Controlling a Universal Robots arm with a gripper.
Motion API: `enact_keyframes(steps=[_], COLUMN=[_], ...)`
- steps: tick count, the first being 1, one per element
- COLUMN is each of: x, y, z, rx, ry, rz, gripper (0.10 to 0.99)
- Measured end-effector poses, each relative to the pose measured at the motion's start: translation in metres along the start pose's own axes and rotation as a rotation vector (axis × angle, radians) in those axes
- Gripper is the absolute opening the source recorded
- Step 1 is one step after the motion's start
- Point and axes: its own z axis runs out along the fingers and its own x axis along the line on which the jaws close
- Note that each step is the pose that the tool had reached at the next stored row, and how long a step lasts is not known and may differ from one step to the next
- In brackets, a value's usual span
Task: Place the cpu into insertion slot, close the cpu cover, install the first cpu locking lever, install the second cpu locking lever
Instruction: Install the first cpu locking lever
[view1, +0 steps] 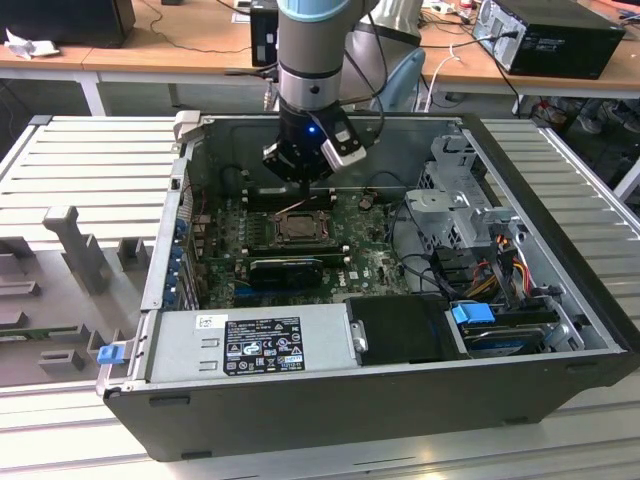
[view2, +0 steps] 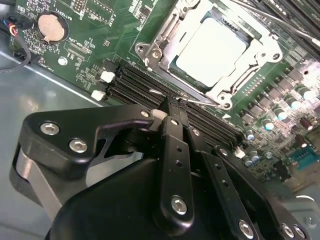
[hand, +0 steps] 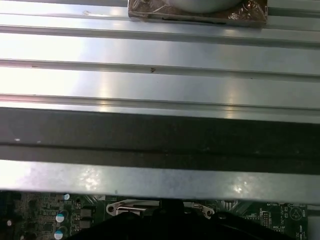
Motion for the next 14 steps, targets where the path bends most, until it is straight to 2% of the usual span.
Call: enact_keyframes(steps=[14], x=[-0.0086], y=[-0.0016], z=[0.012], rx=[-0.001], ry=[0.0022], rz=[-0.039], gripper=[0.106])
